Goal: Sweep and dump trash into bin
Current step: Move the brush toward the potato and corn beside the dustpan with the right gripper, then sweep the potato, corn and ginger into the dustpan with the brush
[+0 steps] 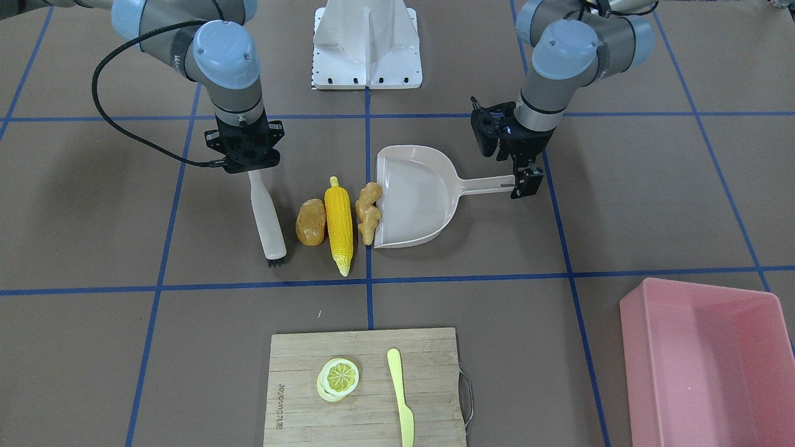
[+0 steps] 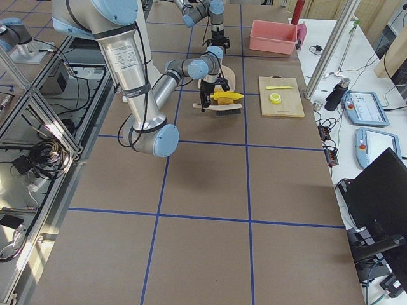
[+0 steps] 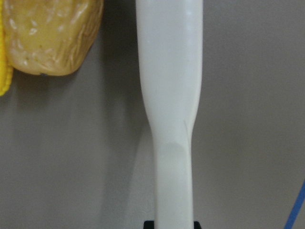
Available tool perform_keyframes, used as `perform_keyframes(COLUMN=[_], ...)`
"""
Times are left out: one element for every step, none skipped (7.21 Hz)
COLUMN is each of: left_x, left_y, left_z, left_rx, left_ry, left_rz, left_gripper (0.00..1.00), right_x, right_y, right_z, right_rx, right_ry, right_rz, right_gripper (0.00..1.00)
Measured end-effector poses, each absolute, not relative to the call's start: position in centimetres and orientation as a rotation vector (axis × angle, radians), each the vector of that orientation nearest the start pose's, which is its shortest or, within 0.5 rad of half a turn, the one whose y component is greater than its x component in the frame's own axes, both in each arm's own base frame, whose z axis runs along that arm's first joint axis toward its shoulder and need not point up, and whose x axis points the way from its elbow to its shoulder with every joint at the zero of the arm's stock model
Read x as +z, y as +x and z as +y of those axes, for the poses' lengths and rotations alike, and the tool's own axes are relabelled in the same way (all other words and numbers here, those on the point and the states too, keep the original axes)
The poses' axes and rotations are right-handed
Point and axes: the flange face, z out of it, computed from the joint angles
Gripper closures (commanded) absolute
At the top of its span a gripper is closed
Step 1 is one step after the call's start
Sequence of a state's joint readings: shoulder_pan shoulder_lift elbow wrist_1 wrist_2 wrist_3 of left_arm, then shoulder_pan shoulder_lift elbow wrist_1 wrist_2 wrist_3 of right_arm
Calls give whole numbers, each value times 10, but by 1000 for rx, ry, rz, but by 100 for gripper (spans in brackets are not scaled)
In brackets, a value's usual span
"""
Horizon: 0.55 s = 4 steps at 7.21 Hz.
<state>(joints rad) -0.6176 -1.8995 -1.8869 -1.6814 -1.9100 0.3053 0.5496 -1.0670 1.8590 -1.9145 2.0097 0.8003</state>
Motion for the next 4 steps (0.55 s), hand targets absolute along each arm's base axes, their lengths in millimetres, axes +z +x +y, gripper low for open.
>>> perform_keyframes(left_x=[327,325,324,323], left_y=[421,421,421,422], left_z=[-421,-421,-421,-421], left_rx=[1314,1314,1314,1317], left_ry=[660,663,660,654], left_rz=[590,591,590,588], left_gripper=[2,2,2,2], right_x=[291,285,278,270], right_y=[-486,-503,-517,-527], right_z=[-399,-400,-401,-402], right_rx=[-317,-321,-319,-314], right_ry=[-66,-62,-58,-53], right_rz=[-629,-647,-666,-687], right_gripper=[100,100,100,100])
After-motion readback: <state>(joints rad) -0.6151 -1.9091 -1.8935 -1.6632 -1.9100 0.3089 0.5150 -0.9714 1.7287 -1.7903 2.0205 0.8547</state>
